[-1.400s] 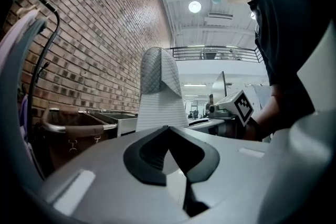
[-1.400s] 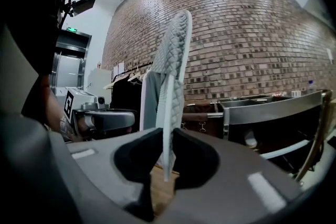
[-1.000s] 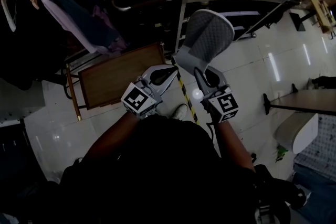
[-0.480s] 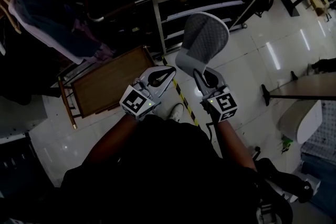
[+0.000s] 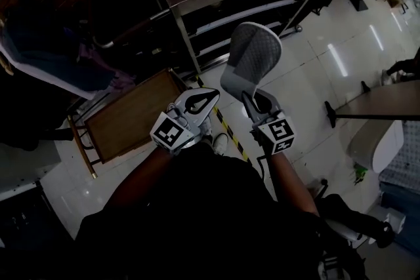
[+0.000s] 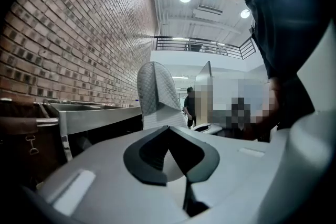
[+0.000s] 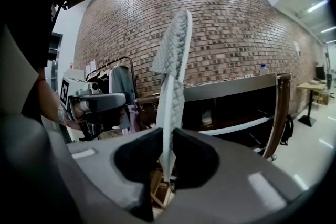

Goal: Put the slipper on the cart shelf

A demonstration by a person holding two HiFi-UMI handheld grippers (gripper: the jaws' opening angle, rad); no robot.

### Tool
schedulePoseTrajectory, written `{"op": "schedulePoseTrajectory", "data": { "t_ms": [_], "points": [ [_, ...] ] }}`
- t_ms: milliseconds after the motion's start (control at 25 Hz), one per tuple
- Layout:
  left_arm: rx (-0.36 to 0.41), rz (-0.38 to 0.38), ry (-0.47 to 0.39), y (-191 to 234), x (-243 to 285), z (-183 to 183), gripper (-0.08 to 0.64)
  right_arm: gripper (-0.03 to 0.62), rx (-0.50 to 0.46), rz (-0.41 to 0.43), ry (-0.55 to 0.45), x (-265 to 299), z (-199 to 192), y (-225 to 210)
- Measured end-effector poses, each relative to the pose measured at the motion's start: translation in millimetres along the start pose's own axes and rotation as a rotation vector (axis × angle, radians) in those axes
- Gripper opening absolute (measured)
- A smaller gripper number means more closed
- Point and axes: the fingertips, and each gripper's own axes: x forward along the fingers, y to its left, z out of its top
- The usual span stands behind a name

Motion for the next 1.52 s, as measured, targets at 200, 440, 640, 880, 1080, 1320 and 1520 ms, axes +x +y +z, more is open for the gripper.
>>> {"op": "schedulePoseTrajectory", "data": {
  "t_ms": [200,440,640,880,1080,1320,1520],
  "points": [
    [0.005,-0.045,-0.015,38,26,-4,0.003,0.060,0.008,-0.022,0.056,32,-10,-20],
    [-0.019,-0.086,-0.039,80,46,-5,0.003,0.060,0.034,-0.021,0.151,71,-31,-31],
    [-0.023,-0.103,-0.040,103,54,-13,0.003,0.060,0.074,-0.012,0.196,92,-48,-40],
    [-0.027,-0.087,-0.021,121,68,-24,0.003,0.060,0.171,0.043,0.268,112,-76,-62],
    [-0.023,-0.051,0.002,133,87,-34,0.003,0.060,0.298,0.174,0.339,135,-100,-78],
    [-0.031,0.014,0.019,148,118,-42,0.003,0.060,0.383,0.314,0.455,165,-127,-103],
    [-0.033,0.063,0.034,166,142,-57,0.003,0.060,0.478,0.442,0.518,194,-141,-114]
  ]
}}
